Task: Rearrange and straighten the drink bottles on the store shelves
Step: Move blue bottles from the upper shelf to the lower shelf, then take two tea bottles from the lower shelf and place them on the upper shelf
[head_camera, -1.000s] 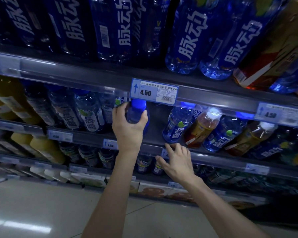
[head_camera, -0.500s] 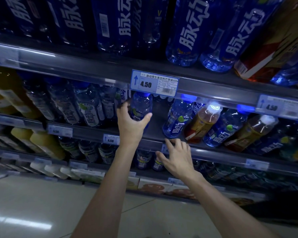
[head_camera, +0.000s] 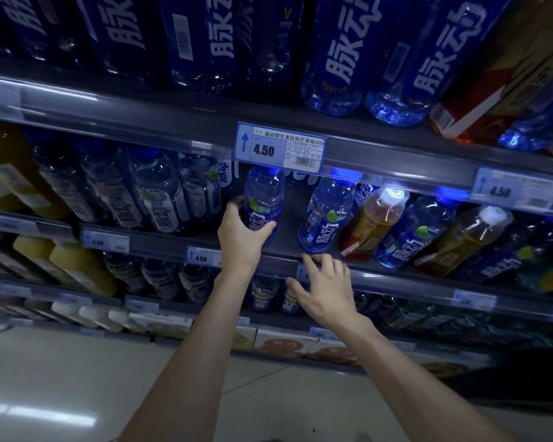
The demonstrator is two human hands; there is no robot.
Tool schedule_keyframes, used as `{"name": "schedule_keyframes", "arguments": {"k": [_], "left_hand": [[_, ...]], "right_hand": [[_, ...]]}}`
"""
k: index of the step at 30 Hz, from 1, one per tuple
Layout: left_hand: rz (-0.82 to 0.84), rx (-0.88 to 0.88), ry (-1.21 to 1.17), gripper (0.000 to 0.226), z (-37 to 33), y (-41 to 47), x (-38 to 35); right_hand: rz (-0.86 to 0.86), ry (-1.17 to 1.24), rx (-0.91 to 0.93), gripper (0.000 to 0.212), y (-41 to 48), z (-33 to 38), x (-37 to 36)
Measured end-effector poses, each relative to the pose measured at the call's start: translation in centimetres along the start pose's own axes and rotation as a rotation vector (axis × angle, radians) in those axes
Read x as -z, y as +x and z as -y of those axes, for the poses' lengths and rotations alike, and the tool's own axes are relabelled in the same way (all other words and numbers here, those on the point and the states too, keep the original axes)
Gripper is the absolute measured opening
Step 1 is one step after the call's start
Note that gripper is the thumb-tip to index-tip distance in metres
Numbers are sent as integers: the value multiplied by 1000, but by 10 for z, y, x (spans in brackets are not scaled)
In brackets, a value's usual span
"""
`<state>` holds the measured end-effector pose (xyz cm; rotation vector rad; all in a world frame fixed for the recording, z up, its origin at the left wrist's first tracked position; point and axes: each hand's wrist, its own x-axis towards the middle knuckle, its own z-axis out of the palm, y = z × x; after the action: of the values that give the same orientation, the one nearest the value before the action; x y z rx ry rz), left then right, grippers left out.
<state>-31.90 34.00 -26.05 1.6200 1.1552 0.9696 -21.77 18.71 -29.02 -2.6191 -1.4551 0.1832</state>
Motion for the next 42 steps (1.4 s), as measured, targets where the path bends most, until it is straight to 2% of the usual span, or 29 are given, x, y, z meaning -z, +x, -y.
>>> {"name": "schedule_keyframes", "arguments": {"k": [10, 17, 23, 26, 34, 38, 42], "left_hand": [[34, -38, -8, 69, -6, 2, -23], [80, 12, -32, 89, -2, -9, -20], [15, 55, -71, 67, -7, -45, -20], [52, 89, -91, 59, -11, -65, -27], [120, -57, -23, 45, -35, -106, -71], [164, -129, 33, 47, -50, -113, -102], [163, -121, 93, 66, -71, -113, -134]], "right_hand": [[0, 25, -12, 72, 0, 0, -1], [-11, 131, -16, 65, -1, -1, 8], [-143, 227, -68, 59, -15, -13, 19], [-186, 239, -83, 57, -24, -23, 25], [-308, 350, -249, 53, -40, -75, 41], [-472, 388, -347, 47, -42, -111, 52], [-640, 451, -477, 50, -37, -145, 60]]}}
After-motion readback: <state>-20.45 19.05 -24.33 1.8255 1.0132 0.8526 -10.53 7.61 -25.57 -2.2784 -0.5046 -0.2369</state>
